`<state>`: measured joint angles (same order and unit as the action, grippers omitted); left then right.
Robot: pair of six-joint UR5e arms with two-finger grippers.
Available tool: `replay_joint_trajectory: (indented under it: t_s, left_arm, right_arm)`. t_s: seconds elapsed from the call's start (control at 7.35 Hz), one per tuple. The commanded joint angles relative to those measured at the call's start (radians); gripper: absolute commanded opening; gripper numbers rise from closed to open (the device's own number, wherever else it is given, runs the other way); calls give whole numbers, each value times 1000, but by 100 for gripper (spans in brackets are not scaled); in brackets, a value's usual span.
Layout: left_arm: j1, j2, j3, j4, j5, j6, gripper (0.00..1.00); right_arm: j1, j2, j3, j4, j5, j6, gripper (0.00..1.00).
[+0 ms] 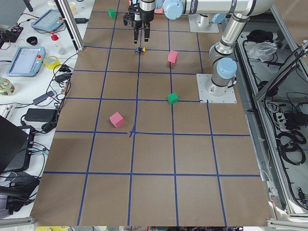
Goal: Align button upright
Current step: 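Release the switch on the table and raise the right gripper away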
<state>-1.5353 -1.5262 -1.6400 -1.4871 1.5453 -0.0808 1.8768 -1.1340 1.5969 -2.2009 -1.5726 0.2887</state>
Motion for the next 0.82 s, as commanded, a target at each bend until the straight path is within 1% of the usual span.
replay_joint_trajectory:
  t_s: [0.0,0.14,0.27,0.41,0.54,0.68]
  left_arm:
    - [0,-17,-23,22,9,-17,100]
    - [3,-25,-78,22,7,-17,100]
    - [9,-35,-122,45,6,-16,100]
    - [11,-40,-138,89,6,-25,100]
    - [9,-49,-142,106,4,-30,100]
    - [3,-51,-164,157,2,-98,100]
  right_arm:
    - [-138,-142,-5,170,8,-127,100]
    - [-210,-232,-6,302,9,-176,100]
    - [-269,-338,-5,479,-3,-233,100]
    - [-301,-430,-12,556,5,-271,100]
    - [-301,-470,-11,561,3,-275,100]
    - [-303,-469,-6,560,-1,-275,100]
